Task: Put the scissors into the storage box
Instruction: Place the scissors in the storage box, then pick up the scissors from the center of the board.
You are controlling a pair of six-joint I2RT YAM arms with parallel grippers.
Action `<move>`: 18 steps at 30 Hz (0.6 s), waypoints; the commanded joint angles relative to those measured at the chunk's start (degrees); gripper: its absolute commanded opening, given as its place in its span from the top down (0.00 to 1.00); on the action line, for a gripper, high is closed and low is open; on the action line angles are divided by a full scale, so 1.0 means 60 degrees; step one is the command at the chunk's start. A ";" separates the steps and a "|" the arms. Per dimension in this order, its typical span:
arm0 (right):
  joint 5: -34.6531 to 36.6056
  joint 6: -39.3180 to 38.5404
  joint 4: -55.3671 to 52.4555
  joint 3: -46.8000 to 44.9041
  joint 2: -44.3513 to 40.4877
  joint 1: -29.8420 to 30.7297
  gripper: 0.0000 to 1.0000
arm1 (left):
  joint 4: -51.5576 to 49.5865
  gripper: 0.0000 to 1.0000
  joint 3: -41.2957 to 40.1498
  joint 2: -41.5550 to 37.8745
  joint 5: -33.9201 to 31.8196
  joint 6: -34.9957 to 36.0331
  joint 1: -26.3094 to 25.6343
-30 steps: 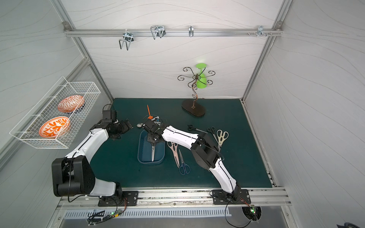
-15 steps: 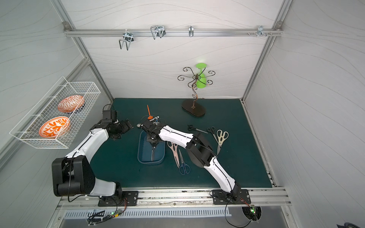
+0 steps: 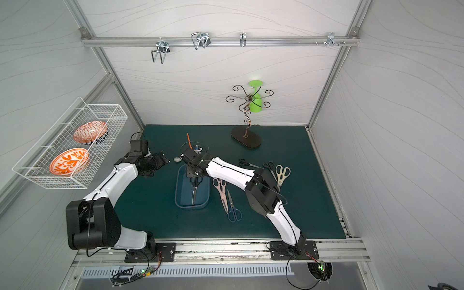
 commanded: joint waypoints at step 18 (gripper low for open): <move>-0.2475 -0.3676 -0.2222 -0.6882 -0.6341 -0.4944 0.66 | 0.0229 0.06 0.0065 0.0082 0.1070 0.0567 -0.1193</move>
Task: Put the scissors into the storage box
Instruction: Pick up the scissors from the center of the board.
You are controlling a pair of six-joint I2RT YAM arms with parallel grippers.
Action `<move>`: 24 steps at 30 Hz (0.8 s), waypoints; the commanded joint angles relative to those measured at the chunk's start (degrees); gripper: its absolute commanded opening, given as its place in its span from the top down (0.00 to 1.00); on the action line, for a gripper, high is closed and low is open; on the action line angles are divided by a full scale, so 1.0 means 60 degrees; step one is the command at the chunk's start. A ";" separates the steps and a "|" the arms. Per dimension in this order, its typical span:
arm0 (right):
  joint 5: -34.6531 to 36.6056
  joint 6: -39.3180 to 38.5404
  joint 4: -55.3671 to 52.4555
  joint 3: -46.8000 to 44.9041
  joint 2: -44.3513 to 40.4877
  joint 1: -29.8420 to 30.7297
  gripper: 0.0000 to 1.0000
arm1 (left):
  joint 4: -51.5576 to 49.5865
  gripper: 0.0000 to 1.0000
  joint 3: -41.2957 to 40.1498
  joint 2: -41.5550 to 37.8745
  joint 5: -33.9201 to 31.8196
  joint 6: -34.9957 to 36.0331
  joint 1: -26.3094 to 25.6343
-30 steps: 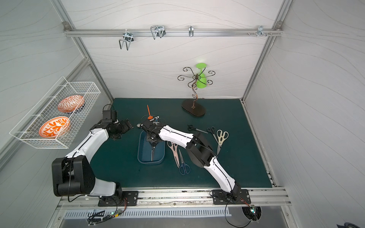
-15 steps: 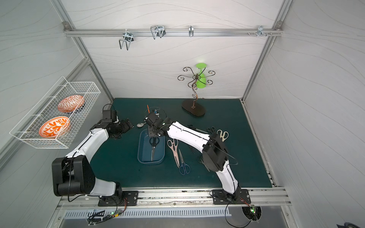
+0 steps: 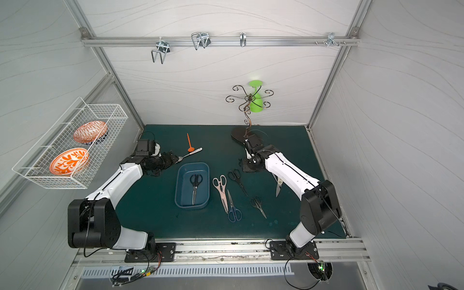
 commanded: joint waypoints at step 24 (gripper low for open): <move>0.0262 -0.0276 0.0175 -0.3649 -0.0812 0.0004 0.69 | 0.0194 0.06 -0.0241 0.0090 -0.0372 0.0065 -0.0286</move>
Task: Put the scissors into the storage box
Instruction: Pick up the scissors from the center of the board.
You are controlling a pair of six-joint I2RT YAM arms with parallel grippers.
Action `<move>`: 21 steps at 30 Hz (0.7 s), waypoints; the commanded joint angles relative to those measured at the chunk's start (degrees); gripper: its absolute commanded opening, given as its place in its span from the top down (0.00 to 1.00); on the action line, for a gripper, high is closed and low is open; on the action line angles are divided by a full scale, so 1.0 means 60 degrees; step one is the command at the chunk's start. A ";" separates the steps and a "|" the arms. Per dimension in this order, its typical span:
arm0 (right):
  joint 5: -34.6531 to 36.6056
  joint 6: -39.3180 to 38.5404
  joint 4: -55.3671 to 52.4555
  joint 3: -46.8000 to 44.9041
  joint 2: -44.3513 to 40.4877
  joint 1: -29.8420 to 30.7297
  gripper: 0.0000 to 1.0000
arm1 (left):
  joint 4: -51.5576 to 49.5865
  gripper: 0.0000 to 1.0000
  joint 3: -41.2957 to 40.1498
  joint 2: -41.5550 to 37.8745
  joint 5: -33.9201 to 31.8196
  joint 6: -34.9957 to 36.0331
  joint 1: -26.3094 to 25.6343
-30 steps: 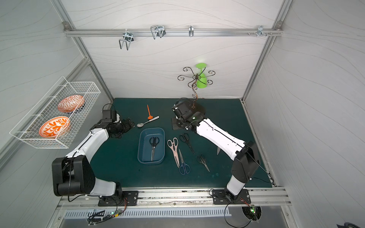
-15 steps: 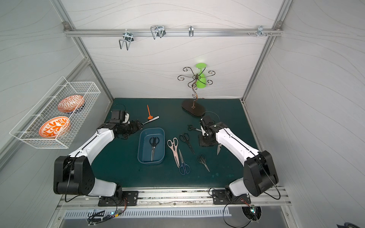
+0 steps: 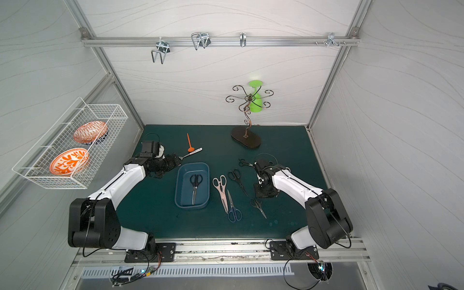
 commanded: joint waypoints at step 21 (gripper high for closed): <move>0.0509 0.0599 0.0478 -0.0038 0.1482 0.0527 0.70 | 0.0132 0.06 -0.0017 0.0093 -0.0375 0.0036 -0.0014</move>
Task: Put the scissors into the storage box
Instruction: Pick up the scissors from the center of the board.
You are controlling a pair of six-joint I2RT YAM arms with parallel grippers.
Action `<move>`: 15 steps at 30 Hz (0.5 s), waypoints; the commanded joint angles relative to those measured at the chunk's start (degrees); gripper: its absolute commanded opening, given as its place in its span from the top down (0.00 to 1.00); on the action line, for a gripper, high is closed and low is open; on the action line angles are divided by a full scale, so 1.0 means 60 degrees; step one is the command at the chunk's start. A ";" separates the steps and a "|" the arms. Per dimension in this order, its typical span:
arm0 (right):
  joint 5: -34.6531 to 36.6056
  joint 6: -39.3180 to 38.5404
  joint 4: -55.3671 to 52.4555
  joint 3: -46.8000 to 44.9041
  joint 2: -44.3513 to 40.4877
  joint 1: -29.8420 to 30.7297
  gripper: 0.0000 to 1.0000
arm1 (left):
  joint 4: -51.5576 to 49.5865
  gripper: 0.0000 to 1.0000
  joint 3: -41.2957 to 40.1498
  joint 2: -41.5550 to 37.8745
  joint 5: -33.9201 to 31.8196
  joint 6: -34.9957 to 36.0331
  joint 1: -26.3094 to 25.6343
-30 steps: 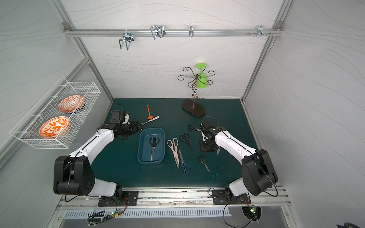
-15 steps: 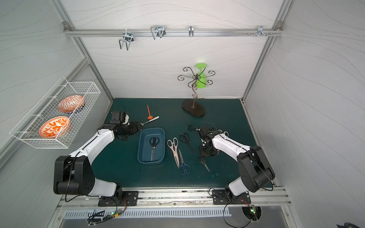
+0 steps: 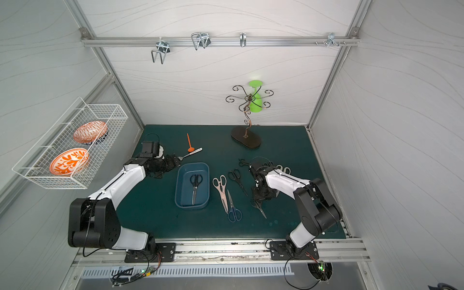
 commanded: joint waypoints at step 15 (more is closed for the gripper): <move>0.0140 0.0713 0.0291 -0.0166 0.0565 0.0368 0.83 | 0.0085 0.06 0.0013 -0.0010 -0.0206 0.0036 -0.0007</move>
